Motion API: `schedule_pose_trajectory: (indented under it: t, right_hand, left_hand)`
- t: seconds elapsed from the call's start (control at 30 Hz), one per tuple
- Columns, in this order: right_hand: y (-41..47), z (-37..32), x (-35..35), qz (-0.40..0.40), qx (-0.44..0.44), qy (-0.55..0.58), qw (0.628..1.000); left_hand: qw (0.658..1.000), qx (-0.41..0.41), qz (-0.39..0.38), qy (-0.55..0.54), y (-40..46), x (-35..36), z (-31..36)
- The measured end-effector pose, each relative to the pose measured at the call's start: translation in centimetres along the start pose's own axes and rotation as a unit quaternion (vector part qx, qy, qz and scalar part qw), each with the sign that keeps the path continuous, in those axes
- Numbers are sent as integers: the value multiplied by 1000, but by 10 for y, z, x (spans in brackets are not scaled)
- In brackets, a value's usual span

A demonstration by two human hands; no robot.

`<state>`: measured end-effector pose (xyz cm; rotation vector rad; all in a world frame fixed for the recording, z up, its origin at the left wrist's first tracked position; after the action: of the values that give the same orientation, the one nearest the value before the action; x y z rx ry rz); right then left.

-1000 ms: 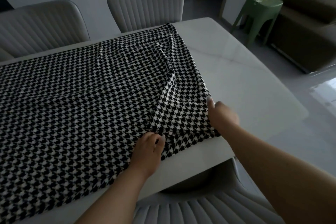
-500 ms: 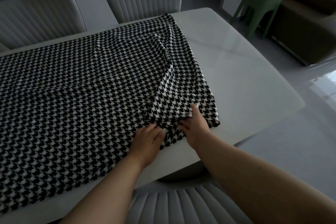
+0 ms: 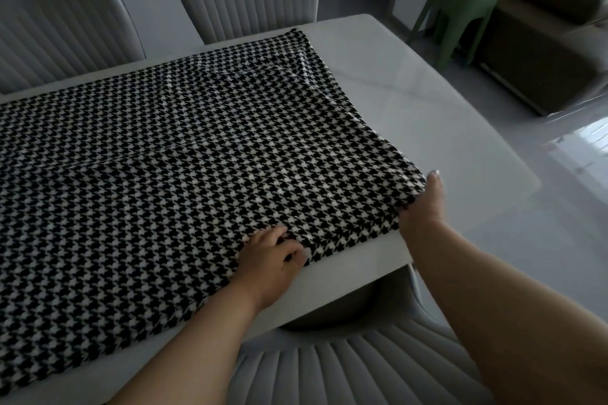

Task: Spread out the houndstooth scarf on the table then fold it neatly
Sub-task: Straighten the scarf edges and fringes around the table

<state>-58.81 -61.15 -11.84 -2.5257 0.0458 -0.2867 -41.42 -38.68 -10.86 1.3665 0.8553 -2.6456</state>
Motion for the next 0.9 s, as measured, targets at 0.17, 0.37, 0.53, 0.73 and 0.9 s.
schedule_pose_trajectory:
  t: [0.17, 0.37, 0.53, 0.73, 0.9]
  right_hand:
    - [-19, 5, 9, -13, 71, -24, 997]
    - [-15, -20, -3, 4, -21, -41, 999]
    - [-22, -24, -12, 52, -134, -180, 973]
    - [-24, -18, -31, 114, -150, -326, 926]
    - [-21, -16, -40, 118, -98, -437, 886]
  left_hand:
    - [996, 17, -9, 83, 2, 3, 5]
    - [993, 74, 63, 71, 1, -6, 11]
    - [972, 151, 179, 4, -6, -25, 16]
    - [988, 139, 74, -2, -5, -17, 12]
    - [995, 91, -14, 47, 0, -6, 7]
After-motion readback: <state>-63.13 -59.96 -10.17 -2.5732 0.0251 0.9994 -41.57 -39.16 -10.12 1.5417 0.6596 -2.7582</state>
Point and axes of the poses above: each hand's wrist, its own y-axis towards the middle knuckle, its own x-axis out of the palm, z = x × y, the point moved 2 cm from there along y, towards the middle knuckle, and after that the axes turned 6 degrees about -z, right-handed, at the moved point
